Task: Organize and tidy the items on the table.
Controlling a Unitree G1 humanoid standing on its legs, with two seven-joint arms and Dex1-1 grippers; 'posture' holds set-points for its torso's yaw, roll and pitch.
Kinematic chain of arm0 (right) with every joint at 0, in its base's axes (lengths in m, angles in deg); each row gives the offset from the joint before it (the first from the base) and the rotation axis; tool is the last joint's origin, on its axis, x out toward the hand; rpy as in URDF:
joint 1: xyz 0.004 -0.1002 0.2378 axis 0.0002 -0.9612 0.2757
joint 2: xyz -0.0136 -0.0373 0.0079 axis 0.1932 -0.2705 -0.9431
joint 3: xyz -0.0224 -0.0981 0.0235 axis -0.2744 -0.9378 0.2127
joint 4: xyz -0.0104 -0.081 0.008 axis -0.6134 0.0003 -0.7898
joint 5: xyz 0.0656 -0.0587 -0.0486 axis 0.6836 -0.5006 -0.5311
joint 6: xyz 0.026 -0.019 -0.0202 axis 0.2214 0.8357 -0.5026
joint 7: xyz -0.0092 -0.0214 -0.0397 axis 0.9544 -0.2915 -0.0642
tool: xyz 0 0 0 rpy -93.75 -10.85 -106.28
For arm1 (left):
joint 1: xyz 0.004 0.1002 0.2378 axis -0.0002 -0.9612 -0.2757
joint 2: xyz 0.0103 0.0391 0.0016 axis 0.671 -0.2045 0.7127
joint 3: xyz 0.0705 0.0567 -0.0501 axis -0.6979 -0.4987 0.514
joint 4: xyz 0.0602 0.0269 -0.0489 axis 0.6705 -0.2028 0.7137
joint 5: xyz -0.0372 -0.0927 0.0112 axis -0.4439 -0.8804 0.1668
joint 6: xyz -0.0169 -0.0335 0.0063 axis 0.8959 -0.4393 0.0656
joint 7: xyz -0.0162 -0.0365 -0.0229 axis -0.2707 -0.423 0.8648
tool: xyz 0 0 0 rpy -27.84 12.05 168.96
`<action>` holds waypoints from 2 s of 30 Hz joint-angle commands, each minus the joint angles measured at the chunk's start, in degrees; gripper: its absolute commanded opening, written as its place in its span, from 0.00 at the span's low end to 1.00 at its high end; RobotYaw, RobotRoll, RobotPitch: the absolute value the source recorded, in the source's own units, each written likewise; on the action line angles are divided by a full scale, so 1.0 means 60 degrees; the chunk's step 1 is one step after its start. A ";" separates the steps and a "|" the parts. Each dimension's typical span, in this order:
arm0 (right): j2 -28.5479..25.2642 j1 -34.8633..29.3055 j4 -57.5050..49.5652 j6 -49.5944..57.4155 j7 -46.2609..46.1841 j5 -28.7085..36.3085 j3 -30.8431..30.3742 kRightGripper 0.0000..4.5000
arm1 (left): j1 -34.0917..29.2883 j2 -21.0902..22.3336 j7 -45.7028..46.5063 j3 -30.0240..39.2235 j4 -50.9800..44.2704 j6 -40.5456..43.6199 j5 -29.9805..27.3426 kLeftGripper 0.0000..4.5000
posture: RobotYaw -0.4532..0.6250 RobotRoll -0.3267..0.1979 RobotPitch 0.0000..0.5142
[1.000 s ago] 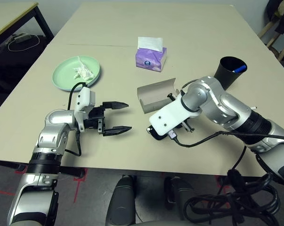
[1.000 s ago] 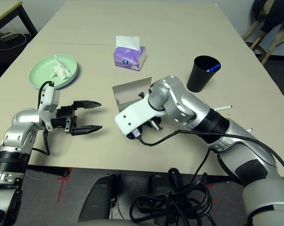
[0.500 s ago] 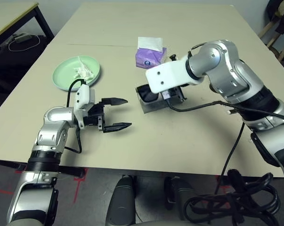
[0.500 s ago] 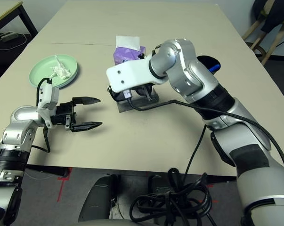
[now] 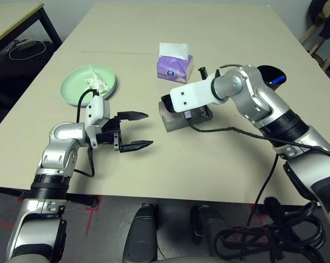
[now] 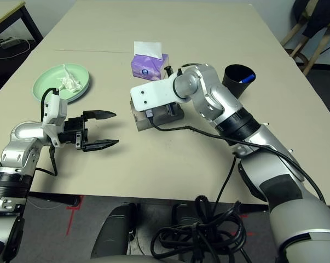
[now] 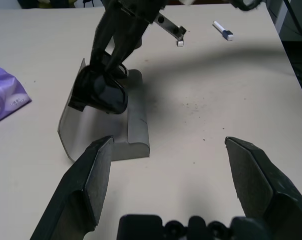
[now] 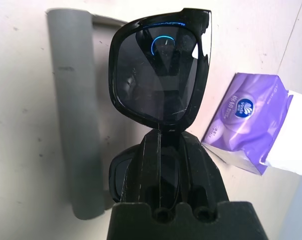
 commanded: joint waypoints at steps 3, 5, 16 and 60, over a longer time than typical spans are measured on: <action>0.0079 -0.0275 -0.0315 0.0160 -0.0140 -0.0396 -0.0205 0.08 | 0.0240 0.0000 -0.0016 -0.0130 0.0167 -0.0025 0.0018 1.00 | 0.54 0.62 0.23; 0.0093 -0.0298 -0.0261 0.0146 -0.0175 -0.0489 -0.0206 0.08 | 0.0274 -0.0008 -0.0023 -0.0142 0.0207 -0.0042 0.0025 1.00 | 0.54 0.62 0.23; 0.0210 -0.0192 0.0539 0.0014 -0.0410 -0.0682 -0.0203 0.08 | 0.0168 0.0029 0.0033 -0.0102 0.0132 -0.0030 -0.0003 1.00 | 0.55 0.62 0.24; 0.0383 -0.0123 0.1230 -0.0406 0.0266 -0.0951 -0.0431 0.08 | 0.0104 0.0056 0.0173 -0.0090 0.0087 -0.0068 -0.0008 1.00 | 0.55 0.62 0.23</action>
